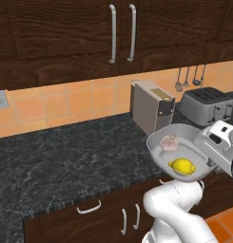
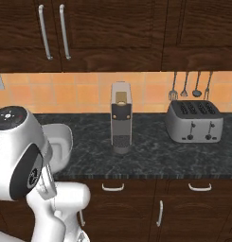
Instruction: Take the meat container that has the fish and place it on the second highest rack of the freezer. Then take the vegetable container that has the lemon and garlic and place it on the highest rack of the freezer.
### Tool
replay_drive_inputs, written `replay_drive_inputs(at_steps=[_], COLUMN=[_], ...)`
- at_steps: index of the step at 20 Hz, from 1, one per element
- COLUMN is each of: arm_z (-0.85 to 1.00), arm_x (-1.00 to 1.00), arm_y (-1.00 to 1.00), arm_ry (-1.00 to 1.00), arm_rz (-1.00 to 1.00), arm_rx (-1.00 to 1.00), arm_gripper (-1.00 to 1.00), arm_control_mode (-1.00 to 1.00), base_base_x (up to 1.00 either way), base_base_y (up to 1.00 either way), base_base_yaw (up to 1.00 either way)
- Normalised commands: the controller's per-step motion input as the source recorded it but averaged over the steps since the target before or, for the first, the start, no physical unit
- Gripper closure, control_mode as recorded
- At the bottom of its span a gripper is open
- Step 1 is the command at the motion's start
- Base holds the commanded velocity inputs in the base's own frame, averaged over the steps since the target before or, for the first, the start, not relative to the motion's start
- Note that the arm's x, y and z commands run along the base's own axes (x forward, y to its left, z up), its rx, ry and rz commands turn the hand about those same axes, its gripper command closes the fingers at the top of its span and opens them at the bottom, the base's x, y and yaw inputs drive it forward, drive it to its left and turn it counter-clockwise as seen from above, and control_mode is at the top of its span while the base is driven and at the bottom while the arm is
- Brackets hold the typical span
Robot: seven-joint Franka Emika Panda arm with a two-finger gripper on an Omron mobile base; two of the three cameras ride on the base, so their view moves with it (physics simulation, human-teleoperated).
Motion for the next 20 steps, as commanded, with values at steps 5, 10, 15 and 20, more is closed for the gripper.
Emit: replay_drive_inputs(at_steps=[5, 10, 15, 20], arm_z=[0.0, 0.0, 0.0, 0.0], arm_x=[0.0, 0.0, 0.0, 0.0], arm_y=[0.0, 0.0, 0.0, 0.0], arm_ry=[0.0, 0.0, 0.0, 0.0], arm_rz=[0.0, 0.0, 0.0, 0.0], arm_rx=[0.0, 0.0, 0.0, 0.0], arm_gripper=[1.0, 1.0, 1.0, 1.0], arm_control_mode=[1.0, 1.0, 1.0, 1.0], base_base_x=[-0.19, -0.04, 0.0, 0.0], base_base_y=[-0.08, -0.17, -0.11, -0.02], base_base_yaw=[-0.3, -0.72, -0.78, -0.83])
